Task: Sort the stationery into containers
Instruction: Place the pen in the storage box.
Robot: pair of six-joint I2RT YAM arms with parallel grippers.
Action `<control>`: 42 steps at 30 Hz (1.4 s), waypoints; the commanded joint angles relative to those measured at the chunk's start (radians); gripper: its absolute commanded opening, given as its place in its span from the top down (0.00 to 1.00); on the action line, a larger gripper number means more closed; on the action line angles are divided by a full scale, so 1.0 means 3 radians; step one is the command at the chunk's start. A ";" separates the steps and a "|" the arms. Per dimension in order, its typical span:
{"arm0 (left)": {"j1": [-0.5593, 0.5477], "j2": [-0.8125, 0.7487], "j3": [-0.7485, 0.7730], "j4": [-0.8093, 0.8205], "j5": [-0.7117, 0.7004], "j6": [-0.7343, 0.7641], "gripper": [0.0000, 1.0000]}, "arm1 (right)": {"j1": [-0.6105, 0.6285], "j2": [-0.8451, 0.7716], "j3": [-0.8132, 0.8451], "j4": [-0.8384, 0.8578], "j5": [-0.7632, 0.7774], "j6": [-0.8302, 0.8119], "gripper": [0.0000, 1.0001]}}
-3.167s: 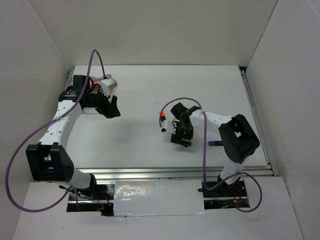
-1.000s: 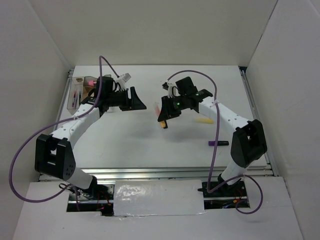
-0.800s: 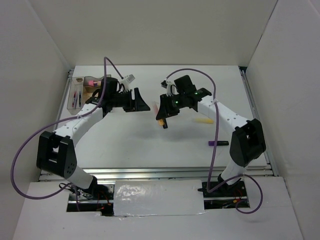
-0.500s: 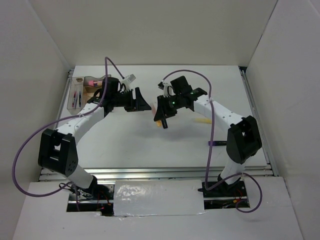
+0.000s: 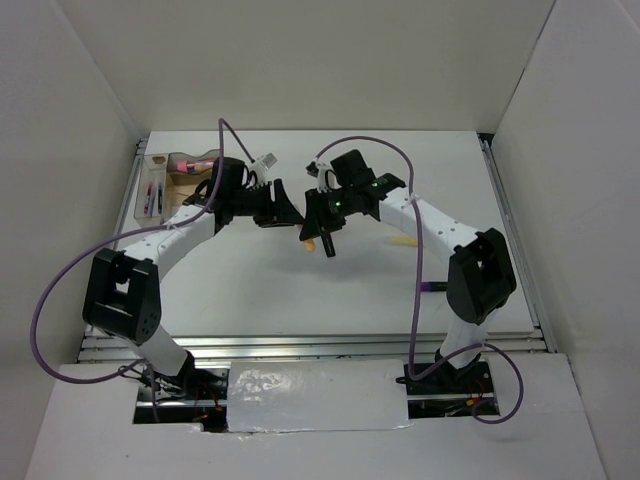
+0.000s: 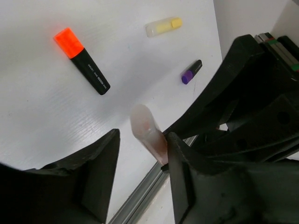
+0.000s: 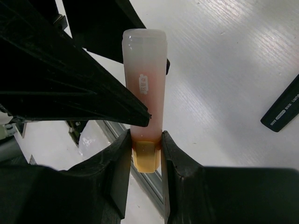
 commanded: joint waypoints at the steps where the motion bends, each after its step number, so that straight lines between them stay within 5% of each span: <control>1: -0.0009 0.0011 0.0017 0.0145 0.0016 -0.0041 0.45 | 0.0066 0.0036 0.0184 0.0056 0.0020 0.0021 1.00; 7: -0.0003 -0.0014 -0.0024 0.0186 0.0052 -0.0051 0.70 | 0.0081 0.0041 0.0184 0.0061 0.0010 0.0036 0.99; 12: -0.0003 -0.0060 0.0124 -0.0089 -0.0182 0.0265 0.84 | 0.0076 0.0000 0.0164 0.0071 -0.0001 0.0021 0.86; 13: -0.0008 -0.0091 0.0175 -0.0318 -0.0406 0.0504 0.85 | 0.0046 -0.0061 0.0123 0.0081 -0.0001 0.0021 0.82; 14: -0.0009 -0.0111 0.0267 -0.0447 -0.0529 0.0638 0.87 | 0.0025 -0.0097 0.0082 0.0112 -0.0001 0.0021 0.66; 17: 0.0017 -0.0203 0.0436 -0.0881 -0.0999 0.1216 0.94 | -0.0107 -0.0296 -0.0112 0.0194 -0.0021 0.0026 0.61; 18: 0.0063 -0.0219 0.0472 -0.0984 -0.1092 0.1344 0.97 | -0.0159 -0.0342 -0.0158 0.0204 -0.0041 0.0016 0.49; 23: 0.0450 -0.0372 0.0524 -0.1195 -0.1639 0.2254 1.00 | -0.0552 -0.0568 -0.0317 0.0163 -0.0291 -0.0071 0.31; 35: 0.1310 0.0286 0.1571 -0.1082 -0.1523 0.4344 1.00 | -0.0936 -0.0742 -0.0578 0.0276 -0.0476 -0.0097 0.30; 42: 0.1403 0.0578 0.1561 -0.0571 -0.1523 0.4837 0.99 | -0.1008 -0.0757 -0.0660 0.0291 -0.0466 -0.0102 0.30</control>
